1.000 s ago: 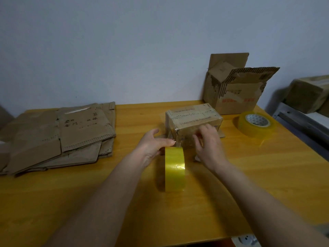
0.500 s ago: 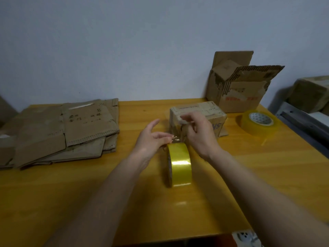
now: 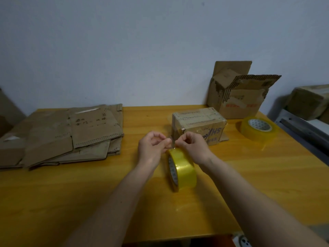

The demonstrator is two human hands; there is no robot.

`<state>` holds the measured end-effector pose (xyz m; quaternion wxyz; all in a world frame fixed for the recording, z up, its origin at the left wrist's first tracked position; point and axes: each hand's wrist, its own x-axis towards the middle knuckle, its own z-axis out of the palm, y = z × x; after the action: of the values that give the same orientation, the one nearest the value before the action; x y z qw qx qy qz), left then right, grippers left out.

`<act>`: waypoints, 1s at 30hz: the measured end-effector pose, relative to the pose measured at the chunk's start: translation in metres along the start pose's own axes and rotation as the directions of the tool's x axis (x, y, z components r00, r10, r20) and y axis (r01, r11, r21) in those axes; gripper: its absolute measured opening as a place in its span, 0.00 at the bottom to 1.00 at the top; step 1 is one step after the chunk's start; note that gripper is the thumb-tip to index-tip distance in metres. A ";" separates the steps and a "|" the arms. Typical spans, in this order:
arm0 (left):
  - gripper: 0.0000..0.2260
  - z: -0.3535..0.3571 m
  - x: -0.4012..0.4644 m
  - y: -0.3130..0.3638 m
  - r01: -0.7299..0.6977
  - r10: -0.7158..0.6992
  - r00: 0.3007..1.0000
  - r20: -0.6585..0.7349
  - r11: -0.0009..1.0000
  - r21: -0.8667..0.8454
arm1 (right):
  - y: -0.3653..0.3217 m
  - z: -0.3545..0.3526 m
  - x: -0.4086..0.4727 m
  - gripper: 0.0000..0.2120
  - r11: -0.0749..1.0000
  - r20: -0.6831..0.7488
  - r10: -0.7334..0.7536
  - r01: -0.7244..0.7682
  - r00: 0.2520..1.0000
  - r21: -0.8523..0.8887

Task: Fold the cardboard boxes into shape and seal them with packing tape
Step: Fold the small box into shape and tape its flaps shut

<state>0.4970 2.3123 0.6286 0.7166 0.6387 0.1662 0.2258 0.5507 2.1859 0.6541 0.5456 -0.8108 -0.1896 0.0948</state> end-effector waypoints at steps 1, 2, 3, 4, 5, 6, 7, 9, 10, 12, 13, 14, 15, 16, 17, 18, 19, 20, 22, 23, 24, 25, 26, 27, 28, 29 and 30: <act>0.09 -0.001 -0.001 0.001 -0.001 0.001 1.000 0.021 1.000 0.001 | -0.001 0.000 -0.002 0.03 1.000 0.002 -0.017 0.017 1.000 -0.014; 0.10 -0.003 -0.002 0.002 -0.005 0.005 0.999 0.043 1.000 0.005 | -0.001 -0.001 -0.004 0.03 0.999 0.002 -0.032 0.033 0.999 -0.019; 0.11 -0.004 -0.003 0.003 -0.014 0.013 0.998 0.061 1.000 0.021 | -0.001 -0.001 -0.006 0.03 0.999 0.001 -0.047 0.047 0.999 -0.019; 0.12 -0.004 -0.004 0.004 -0.024 0.021 0.997 0.075 0.998 0.052 | -0.001 -0.002 -0.008 0.02 0.998 -0.001 -0.063 0.063 0.998 -0.022; 0.14 -0.005 -0.005 0.004 -0.033 0.025 0.996 0.085 0.995 0.091 | -0.001 -0.002 -0.011 0.03 0.996 -0.001 -0.081 0.081 0.997 -0.033; 0.14 -0.006 -0.006 0.006 -0.039 0.028 0.995 0.091 0.991 0.130 | -0.001 -0.002 -0.013 0.03 0.994 0.001 -0.103 0.103 0.995 -0.046; 0.14 -0.006 -0.007 0.008 -0.051 0.035 0.995 0.091 0.983 0.179 | -0.001 -0.002 -0.014 0.04 0.991 0.005 -0.122 0.122 0.993 -0.059; 0.10 -0.006 -0.009 0.012 -0.095 0.069 0.994 0.090 0.940 0.328 | -0.001 -0.002 -0.017 0.05 0.985 0.009 -0.149 0.149 0.989 -0.088; 0.07 -0.007 -0.010 0.014 -0.121 0.087 0.991 0.101 0.908 0.402 | 0.000 -0.002 -0.018 0.05 0.982 0.008 -0.161 0.161 0.987 -0.098; 0.05 -0.009 -0.011 0.017 -0.144 0.098 0.988 0.118 0.851 0.505 | 0.000 -0.002 -0.020 0.04 0.975 0.009 -0.191 0.191 0.982 -0.110; 0.04 -0.010 -0.011 0.017 -0.138 0.095 0.990 0.108 0.836 0.532 | 0.000 -0.003 -0.021 0.04 0.973 0.006 -0.204 0.204 0.979 -0.112; 0.03 -0.011 -0.011 0.017 -0.124 0.086 0.992 0.096 0.836 0.535 | 0.000 -0.003 -0.021 0.04 0.971 0.002 -0.213 0.211 0.977 -0.110; 0.03 -0.012 -0.011 0.017 -0.104 0.066 0.994 0.093 0.853 0.511 | 0.000 -0.003 -0.022 0.04 0.970 0.000 -0.218 0.216 0.976 -0.110; 0.04 -0.011 -0.013 0.017 -0.081 0.039 0.994 0.097 0.880 0.469 | 0.001 -0.003 -0.022 0.03 0.970 -0.001 -0.216 0.215 0.976 -0.116; 0.04 -0.011 -0.015 0.017 -0.062 0.022 0.995 0.099 0.902 0.427 | 0.001 -0.003 -0.022 0.03 0.972 0.001 -0.203 0.202 0.979 -0.121; 0.05 -0.010 -0.016 0.016 -0.058 0.022 0.995 0.093 0.914 0.402 | 0.001 -0.003 -0.022 0.02 0.978 0.008 -0.177 0.177 0.984 -0.113; 0.06 -0.009 -0.017 0.016 -0.063 0.033 0.996 0.080 0.915 0.398 | 0.001 -0.002 -0.023 0.08 0.986 0.021 -0.135 0.136 0.991 -0.098; 0.06 -0.008 -0.017 0.015 -0.067 0.043 0.997 0.068 0.910 0.409 | 0.001 -0.003 -0.024 0.18 0.993 0.045 -0.077 0.081 0.996 -0.081; 0.07 -0.002 -0.018 0.017 -0.063 0.045 0.998 0.053 0.907 0.416 | 0.001 -0.008 -0.027 0.40 0.994 0.110 0.049 -0.038 0.993 -0.101; 0.08 0.002 -0.018 0.018 -0.054 0.038 0.998 0.048 0.918 0.393 | 0.002 -0.013 -0.028 0.45 0.987 0.144 0.100 -0.080 0.985 -0.139; 0.08 0.008 -0.019 0.020 -0.042 0.028 0.999 0.045 0.930 0.366 | 0.002 -0.019 -0.030 0.46 0.978 0.174 0.144 -0.113 0.974 -0.175; 0.08 0.015 -0.019 0.022 -0.034 0.020 0.999 0.045 0.938 0.345 | 0.002 -0.026 -0.032 0.43 0.973 0.196 0.174 -0.138 0.965 -0.186; 0.08 0.024 -0.020 0.025 -0.033 0.017 0.999 0.050 0.943 0.331 | 0.002 -0.034 -0.034 0.37 0.977 0.205 0.178 -0.147 0.963 -0.155; 0.08 0.033 -0.021 0.027 -0.038 0.020 0.998 0.059 0.946 0.321 | 0.003 -0.042 -0.037 0.30 0.984 0.192 0.163 -0.146 0.968 -0.098; 0.08 0.043 -0.022 0.029 -0.049 0.028 0.997 0.070 0.949 0.310 | 0.004 -0.051 -0.040 0.24 0.990 0.162 0.137 -0.130 0.977 -0.051; 0.09 0.054 -0.024 0.030 -0.060 0.037 0.996 0.079 0.952 0.299 | 0.005 -0.061 -0.043 0.20 0.995 0.121 0.103 -0.100 0.987 -0.031; 0.09 0.065 -0.025 0.030 -0.062 0.040 0.996 0.085 0.957 0.284 | 0.007 -0.072 -0.046 0.18 0.997 0.077 0.068 -0.066 0.995 -0.028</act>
<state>0.5066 2.2461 0.6652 0.6163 0.7482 0.1525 0.1926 0.5358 2.1031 0.6735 0.5240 -0.8192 -0.1847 0.1422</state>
